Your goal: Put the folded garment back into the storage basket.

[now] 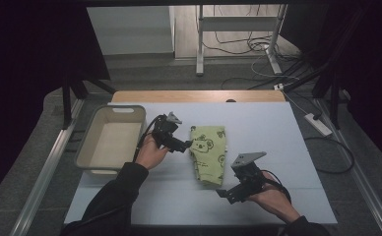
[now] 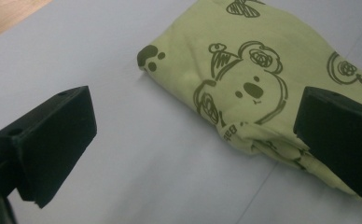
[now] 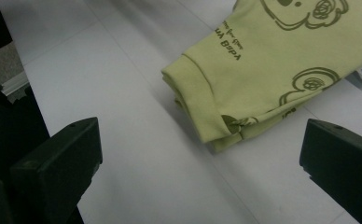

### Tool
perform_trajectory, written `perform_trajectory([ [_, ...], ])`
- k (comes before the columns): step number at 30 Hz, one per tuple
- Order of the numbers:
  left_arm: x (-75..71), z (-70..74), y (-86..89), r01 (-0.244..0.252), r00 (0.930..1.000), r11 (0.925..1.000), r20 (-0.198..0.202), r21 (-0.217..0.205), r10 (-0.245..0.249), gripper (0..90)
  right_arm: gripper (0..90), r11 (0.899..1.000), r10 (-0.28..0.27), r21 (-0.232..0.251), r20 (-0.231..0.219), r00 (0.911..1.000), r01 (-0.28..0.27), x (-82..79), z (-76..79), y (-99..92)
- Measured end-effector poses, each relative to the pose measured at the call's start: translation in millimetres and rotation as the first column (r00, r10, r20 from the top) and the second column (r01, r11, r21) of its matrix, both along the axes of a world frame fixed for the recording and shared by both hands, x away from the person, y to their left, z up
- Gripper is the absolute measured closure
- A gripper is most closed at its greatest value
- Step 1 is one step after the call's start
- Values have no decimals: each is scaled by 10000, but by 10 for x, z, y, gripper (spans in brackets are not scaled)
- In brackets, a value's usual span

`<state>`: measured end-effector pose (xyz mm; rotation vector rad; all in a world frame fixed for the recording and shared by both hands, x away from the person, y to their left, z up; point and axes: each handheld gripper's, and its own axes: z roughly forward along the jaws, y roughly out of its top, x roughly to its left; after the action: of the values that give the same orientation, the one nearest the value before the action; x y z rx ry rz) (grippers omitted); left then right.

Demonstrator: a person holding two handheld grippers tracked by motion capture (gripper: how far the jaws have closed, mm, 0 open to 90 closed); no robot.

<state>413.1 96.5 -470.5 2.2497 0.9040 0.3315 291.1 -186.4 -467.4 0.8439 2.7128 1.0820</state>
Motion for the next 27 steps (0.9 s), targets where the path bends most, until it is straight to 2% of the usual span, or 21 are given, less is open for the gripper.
perform_trajectory([
  [13,243,-96,-110,-134,9998,9997,-126,214,137,0,0,9994,292,-181,-305,9991,-297,91,-44,130],
  [17,306,-109,-133,-173,9998,9997,-117,171,175,0,0,9981,484,-350,-456,9978,-500,134,-76,186],
  [22,388,-138,-178,-245,9996,9996,-140,162,248,0,0,9979,533,-339,-623,9966,-554,169,-95,235],
  [27,471,-179,-209,-290,9995,9988,-114,386,294,0,0,9972,651,-330,-680,9956,-675,204,-118,283],
])
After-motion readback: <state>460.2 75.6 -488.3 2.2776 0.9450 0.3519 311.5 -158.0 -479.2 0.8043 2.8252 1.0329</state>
